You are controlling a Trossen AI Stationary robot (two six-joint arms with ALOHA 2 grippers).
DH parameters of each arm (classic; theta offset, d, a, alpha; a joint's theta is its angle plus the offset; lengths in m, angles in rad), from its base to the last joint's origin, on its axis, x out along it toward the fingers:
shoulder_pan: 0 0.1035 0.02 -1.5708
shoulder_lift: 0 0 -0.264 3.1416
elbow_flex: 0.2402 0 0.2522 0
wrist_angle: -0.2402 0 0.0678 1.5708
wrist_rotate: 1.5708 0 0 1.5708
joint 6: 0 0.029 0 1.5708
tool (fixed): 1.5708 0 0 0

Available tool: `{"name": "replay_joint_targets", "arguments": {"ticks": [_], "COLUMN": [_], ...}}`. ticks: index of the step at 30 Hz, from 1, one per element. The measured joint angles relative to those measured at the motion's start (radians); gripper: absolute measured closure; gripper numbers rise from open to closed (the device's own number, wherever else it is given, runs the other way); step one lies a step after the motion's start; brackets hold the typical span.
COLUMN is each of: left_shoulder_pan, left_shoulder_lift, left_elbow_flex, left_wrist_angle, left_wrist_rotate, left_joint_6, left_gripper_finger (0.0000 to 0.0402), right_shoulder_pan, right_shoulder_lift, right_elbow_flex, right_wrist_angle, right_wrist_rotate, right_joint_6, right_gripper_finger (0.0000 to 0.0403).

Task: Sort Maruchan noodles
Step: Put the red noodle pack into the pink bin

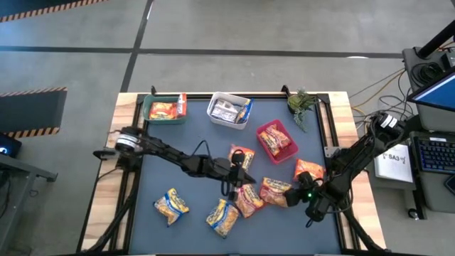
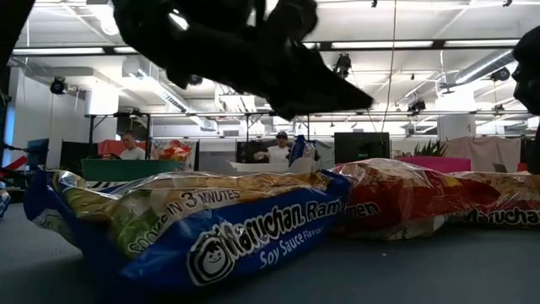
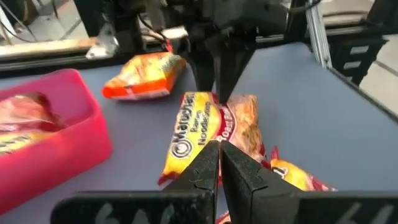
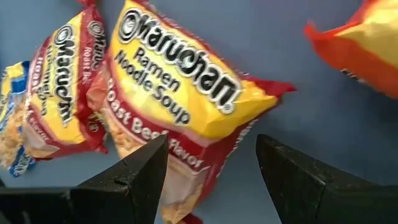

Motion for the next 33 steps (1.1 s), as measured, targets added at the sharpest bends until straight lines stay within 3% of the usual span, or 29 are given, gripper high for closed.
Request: {"name": "replay_joint_targets", "arguments": {"ticks": [5,13,21,25,33], "left_shoulder_pan": [0.001,0.001,0.002,0.005,0.005], "left_shoulder_lift": [0.122,0.277,0.303,0.301,0.301], "left_elbow_flex": [0.136,0.311,0.308,0.302,0.298], "left_wrist_angle": [-0.008,-0.181,-0.200,-0.226,-0.239], "left_wrist_rotate": [0.066,0.079,0.078,0.078,0.077], "left_joint_6": [-0.004,0.017,0.001,-0.017,-0.017], "left_gripper_finger": [0.0402,0.0402,0.0402,0.0402,0.0402], "right_shoulder_pan": [0.000,0.000,0.000,0.000,-0.002], "right_shoulder_lift": [0.000,0.000,0.007,0.024,0.072], "right_elbow_flex": [-0.006,-0.006,-0.020,-0.055,-0.104], "right_wrist_angle": [0.001,0.022,0.051,0.154,0.380], "right_wrist_rotate": [0.011,0.052,0.067,0.108,0.232], "right_joint_6": [-0.001,0.000,0.000,-0.009,-0.178], "right_gripper_finger": [0.0170,0.0170,0.0170,0.0170,0.0170]}}
